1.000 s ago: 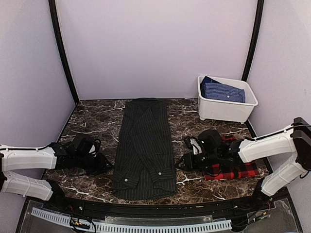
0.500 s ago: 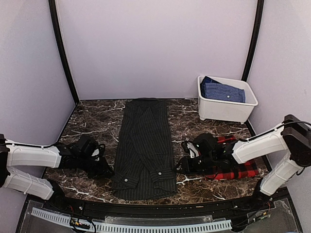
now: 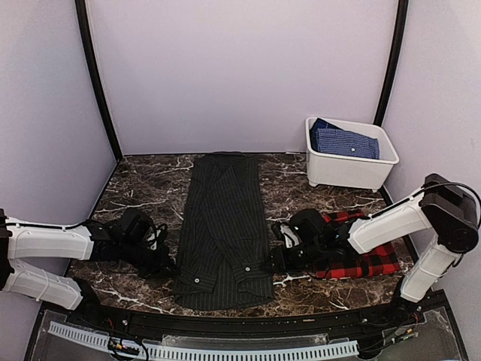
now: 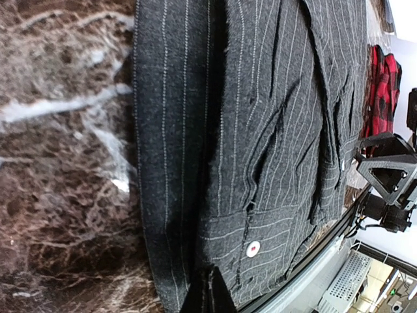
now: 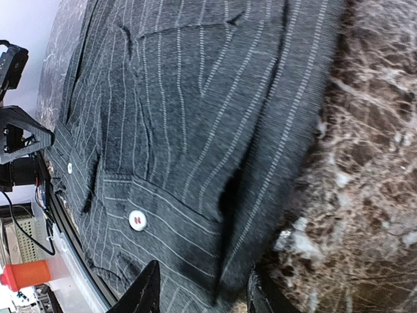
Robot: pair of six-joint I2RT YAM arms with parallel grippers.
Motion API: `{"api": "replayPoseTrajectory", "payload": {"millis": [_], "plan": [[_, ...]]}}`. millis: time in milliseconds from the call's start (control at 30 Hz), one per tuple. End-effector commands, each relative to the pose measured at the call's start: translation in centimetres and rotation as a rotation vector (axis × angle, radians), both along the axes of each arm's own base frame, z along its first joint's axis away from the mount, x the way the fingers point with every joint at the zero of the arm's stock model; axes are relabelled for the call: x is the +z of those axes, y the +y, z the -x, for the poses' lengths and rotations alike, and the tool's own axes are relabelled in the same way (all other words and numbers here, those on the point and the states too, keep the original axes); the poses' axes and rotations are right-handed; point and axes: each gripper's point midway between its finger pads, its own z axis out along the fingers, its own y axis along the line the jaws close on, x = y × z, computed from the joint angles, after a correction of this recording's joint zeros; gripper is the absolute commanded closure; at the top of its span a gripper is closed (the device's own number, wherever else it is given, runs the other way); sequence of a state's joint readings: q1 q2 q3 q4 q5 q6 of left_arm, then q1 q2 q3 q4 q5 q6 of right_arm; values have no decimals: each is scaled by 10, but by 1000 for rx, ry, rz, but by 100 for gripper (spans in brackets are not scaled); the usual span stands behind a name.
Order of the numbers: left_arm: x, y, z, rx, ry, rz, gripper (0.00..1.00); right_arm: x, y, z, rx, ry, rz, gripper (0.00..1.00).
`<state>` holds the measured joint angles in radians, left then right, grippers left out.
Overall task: Fold and stack the long sleeve shirts
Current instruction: Adjust the rectangle-folded shirt at the center of the board, then move the rectangle-folded shirt to the center of the board.
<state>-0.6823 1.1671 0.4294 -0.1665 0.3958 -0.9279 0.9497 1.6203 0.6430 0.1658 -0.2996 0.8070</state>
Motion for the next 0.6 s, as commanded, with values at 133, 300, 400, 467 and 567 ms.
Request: {"api": "replayPoseTrajectory", "payload": {"millis": [133,300,400,467,567], "plan": [[-6,-2,12,-56,54,-48,99,-3,11,9,18,27,-11,58],[5,6,2,-51,9,-121,80,-4,3,13,2,40,1,58],[15,8,1,-44,-3,-135,70,-3,-1,16,-3,48,6,58],[16,12,1,-40,-10,-151,63,-4,-4,18,-8,56,5,58],[13,13,1,-44,-6,-156,56,-6,-7,23,-12,81,-1,58]]}}
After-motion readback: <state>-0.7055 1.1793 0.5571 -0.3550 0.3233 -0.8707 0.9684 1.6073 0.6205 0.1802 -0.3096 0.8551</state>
